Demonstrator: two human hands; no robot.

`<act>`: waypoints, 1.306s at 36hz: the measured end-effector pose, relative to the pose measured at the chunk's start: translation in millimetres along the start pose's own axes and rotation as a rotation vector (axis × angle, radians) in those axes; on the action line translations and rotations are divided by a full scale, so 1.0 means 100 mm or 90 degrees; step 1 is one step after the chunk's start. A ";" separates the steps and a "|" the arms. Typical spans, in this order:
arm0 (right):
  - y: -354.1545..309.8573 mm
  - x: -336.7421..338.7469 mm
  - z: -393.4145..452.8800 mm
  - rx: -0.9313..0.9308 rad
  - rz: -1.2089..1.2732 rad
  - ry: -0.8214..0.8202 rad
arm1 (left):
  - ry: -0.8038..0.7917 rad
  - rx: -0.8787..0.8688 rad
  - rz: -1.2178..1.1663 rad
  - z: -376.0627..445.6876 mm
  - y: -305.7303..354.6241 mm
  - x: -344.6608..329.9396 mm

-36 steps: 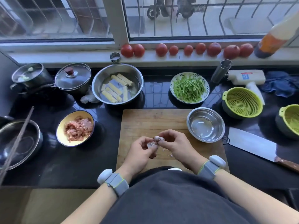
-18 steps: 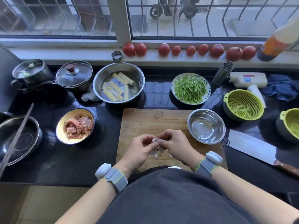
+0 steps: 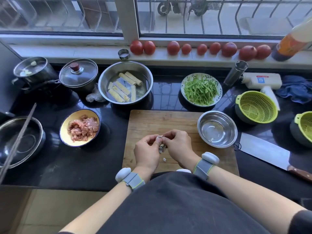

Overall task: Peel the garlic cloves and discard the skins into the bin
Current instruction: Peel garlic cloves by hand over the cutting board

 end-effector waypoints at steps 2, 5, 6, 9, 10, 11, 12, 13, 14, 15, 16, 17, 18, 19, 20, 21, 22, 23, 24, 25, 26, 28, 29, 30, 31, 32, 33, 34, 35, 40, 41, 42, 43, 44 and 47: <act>-0.01 -0.02 0.00 -0.020 0.007 0.015 | 0.023 -0.010 0.021 0.00 0.02 0.00; 0.05 -0.10 0.03 -0.094 0.033 0.047 | 0.063 -0.034 0.054 0.01 0.08 0.02; 0.09 -0.13 0.04 -0.125 0.048 0.058 | 0.070 -0.038 0.068 0.02 0.08 0.02; 0.18 -0.21 0.06 -0.171 0.097 0.061 | 0.055 -0.004 0.041 0.09 -0.01 0.01; 0.19 -0.22 0.06 -0.167 0.122 0.052 | 0.043 0.023 0.009 0.11 -0.05 0.01; 0.20 -0.22 0.07 -0.157 0.150 0.039 | 0.030 0.062 -0.035 0.13 -0.10 -0.01; 0.21 -0.22 0.06 -0.149 0.180 0.024 | 0.018 0.115 -0.095 0.13 -0.16 -0.02; 0.21 -0.21 0.08 -0.145 0.210 0.007 | 0.005 0.179 -0.171 0.14 -0.20 -0.04; 0.21 -0.21 0.07 -0.147 0.239 -0.014 | -0.008 0.241 -0.241 0.14 -0.24 -0.05; 0.20 -0.19 0.07 -0.147 0.257 -0.036 | -0.021 0.293 -0.297 0.13 -0.27 -0.05; 0.21 -0.19 0.07 -0.142 0.261 -0.054 | -0.036 0.335 -0.333 0.13 -0.29 -0.05; 0.22 -0.18 0.08 -0.136 0.252 -0.068 | -0.048 0.367 -0.359 0.14 -0.31 -0.03; 0.24 -0.16 0.07 -0.135 0.244 -0.078 | -0.056 0.388 -0.378 0.14 -0.32 -0.01; 0.26 -0.15 0.08 -0.138 0.233 -0.083 | -0.057 0.405 -0.393 0.15 -0.33 0.02; 0.29 -0.14 0.08 -0.143 0.221 -0.083 | -0.055 0.417 -0.406 0.17 -0.34 0.06; 0.31 -0.14 0.10 -0.148 0.203 -0.079 | -0.051 0.428 -0.420 0.18 -0.35 0.09; 0.33 -0.15 0.13 -0.149 0.181 -0.069 | -0.049 0.435 -0.434 0.19 -0.34 0.12; 0.33 -0.17 0.17 -0.143 0.150 -0.059 | -0.051 0.440 -0.448 0.20 -0.34 0.14; 0.31 -0.20 0.22 -0.127 0.118 -0.054 | -0.056 0.443 -0.463 0.20 -0.32 0.18; 0.26 -0.25 0.27 -0.104 0.074 -0.052 | -0.060 0.444 -0.475 0.21 -0.31 0.22; 0.21 -0.25 0.32 -0.072 0.022 -0.046 | -0.071 0.450 -0.482 0.19 -0.28 0.22; 0.07 -0.33 0.41 0.007 -0.089 -0.037 | -0.092 0.454 -0.484 0.18 -0.24 0.27; 0.01 -0.37 0.43 0.043 -0.133 -0.040 | -0.103 0.458 -0.483 0.17 -0.22 0.29; -0.04 -0.41 0.44 0.077 -0.177 -0.053 | -0.111 0.461 -0.479 0.17 -0.21 0.30; -0.08 -0.47 0.44 0.115 -0.220 -0.066 | -0.116 0.463 -0.478 0.17 -0.20 0.32; -0.09 -0.50 0.44 0.142 -0.256 -0.076 | -0.123 0.465 -0.477 0.15 -0.20 0.32; -0.11 -0.53 0.42 0.161 -0.276 -0.084 | -0.124 0.466 -0.479 0.15 -0.19 0.33; -0.13 -0.53 0.40 0.166 -0.278 -0.082 | -0.126 0.466 -0.481 0.15 -0.19 0.33; -0.15 -0.49 0.38 0.167 -0.270 -0.069 | -0.127 0.465 -0.484 0.14 -0.19 0.33; -0.29 -0.22 0.17 0.145 -0.152 -0.039 | -0.112 0.450 -0.489 0.13 -0.20 0.30; -0.28 -0.20 0.12 0.106 -0.104 -0.078 | -0.112 0.432 -0.473 0.13 -0.20 0.29; -0.25 -0.18 0.06 0.063 -0.045 -0.128 | -0.116 0.407 -0.447 0.12 -0.19 0.27; -0.24 -0.17 0.00 0.028 0.003 -0.179 | -0.122 0.380 -0.414 0.11 -0.18 0.25; -0.23 -0.14 -0.06 0.014 0.033 -0.216 | -0.131 0.352 -0.379 0.09 -0.16 0.21; -0.25 -0.07 -0.09 0.048 0.032 -0.223 | -0.161 0.258 -0.273 0.08 -0.07 0.15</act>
Point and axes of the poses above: each hand's wrist, its own z-axis towards the middle knuckle, its own x-axis out of the back of the hand, y = z × x, the point moved 6 cm from there along z, towards the middle knuckle, and after that the axes turned 13 degrees about y, right-handed, at the moved point
